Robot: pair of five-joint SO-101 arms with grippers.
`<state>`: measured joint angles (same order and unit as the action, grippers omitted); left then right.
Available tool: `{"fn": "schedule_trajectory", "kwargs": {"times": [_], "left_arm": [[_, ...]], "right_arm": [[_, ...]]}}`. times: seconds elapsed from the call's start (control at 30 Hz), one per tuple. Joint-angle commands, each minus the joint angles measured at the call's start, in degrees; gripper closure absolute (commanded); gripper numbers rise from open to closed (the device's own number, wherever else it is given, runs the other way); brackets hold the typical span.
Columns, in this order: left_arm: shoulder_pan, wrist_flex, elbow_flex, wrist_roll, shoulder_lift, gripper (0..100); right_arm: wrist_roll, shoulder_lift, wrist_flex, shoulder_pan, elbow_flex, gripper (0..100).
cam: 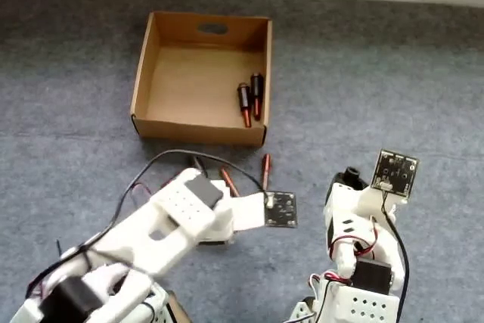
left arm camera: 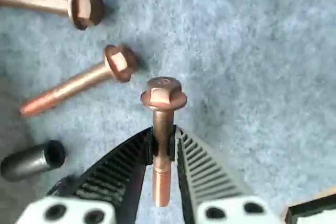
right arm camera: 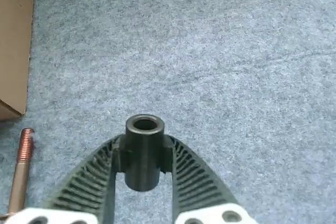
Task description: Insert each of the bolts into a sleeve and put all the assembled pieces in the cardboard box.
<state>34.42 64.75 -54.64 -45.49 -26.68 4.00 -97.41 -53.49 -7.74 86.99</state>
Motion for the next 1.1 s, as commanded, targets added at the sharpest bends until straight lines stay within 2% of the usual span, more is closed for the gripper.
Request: {"fn": "schedule_trajectory", "kwargs": {"times": [0.0, 0.27, 0.5, 0.73, 0.87, 1.07], "left_arm": [[-3.74, 0.70, -4.97, 0.44, -9.54, 99], [-11.38, 1.14, -9.80, 0.44, -10.42, 98], [-12.26, 0.53, -9.45, 2.99, -10.86, 78], [-12.09, -5.98, -10.07, 3.25, -10.33, 79], [-11.91, -6.77, -10.15, 3.34, -10.33, 80], [-11.91, -10.99, -13.85, 7.38, -10.33, 80]], "right_arm": [[0.00, -0.75, 0.13, -0.48, -2.15, 99.3], [0.00, -0.75, 0.13, -0.48, -2.07, 99.3], [0.00, -0.75, 0.13, -0.40, -1.98, 99.3], [0.00, -0.75, 0.13, -0.40, -1.80, 99.3], [0.00, -0.75, 0.13, -0.40, -1.80, 99.3], [0.00, -0.75, 0.13, -0.40, -1.80, 99.3]]}}
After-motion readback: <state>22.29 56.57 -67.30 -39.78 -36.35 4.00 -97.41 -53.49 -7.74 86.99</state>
